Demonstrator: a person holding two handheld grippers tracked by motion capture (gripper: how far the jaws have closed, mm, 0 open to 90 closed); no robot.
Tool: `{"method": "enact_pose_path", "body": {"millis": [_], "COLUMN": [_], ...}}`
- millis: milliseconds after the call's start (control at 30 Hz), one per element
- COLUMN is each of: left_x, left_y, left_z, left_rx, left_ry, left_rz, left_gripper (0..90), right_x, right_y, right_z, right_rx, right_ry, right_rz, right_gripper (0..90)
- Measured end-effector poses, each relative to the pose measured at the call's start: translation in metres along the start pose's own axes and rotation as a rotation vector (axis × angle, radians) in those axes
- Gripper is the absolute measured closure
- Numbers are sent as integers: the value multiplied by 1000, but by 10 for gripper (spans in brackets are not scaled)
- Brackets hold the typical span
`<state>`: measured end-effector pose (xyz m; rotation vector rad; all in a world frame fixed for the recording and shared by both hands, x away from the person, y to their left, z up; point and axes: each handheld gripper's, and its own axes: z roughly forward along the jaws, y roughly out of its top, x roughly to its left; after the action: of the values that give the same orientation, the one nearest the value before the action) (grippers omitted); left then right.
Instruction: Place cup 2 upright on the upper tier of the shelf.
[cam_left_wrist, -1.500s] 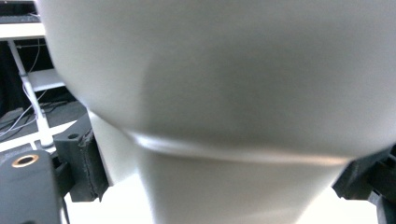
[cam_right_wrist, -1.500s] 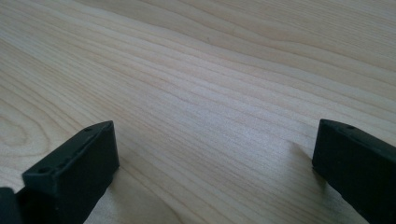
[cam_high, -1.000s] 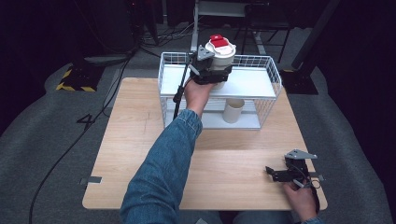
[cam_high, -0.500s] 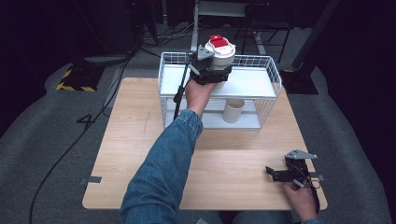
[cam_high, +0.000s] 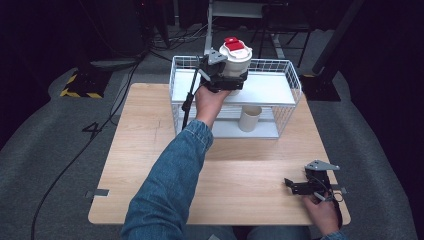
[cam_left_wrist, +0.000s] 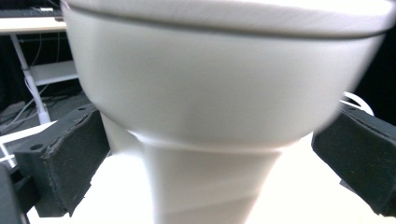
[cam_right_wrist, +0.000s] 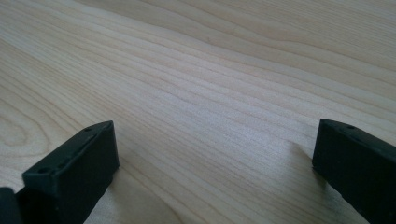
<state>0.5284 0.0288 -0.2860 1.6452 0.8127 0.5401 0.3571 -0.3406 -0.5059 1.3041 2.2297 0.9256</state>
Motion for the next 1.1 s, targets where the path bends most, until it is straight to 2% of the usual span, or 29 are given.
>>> {"method": "enact_pose_path", "body": {"millis": [300, 633, 800, 1100], "left_x": [-4, -19, -24, -25], "left_y": [-1, -7, -13, -26], "left_z": [-30, -66, -85, -115], "left_rx": [-6, -12, -6, 8], "left_ry": [-5, -23, -32, -30], "left_rz": [10, 41, 51, 51], "left_gripper": [0, 0, 0, 0], "right_x": [0, 0, 0, 0], "right_y": [0, 1, 1, 1], "right_z": [0, 1, 1, 1], "right_rx": [1, 1, 0, 1], "right_ry": [1, 4, 6, 7], "right_rz": [1, -5, -9, -12], "right_gripper": [5, 5, 5, 5]}}
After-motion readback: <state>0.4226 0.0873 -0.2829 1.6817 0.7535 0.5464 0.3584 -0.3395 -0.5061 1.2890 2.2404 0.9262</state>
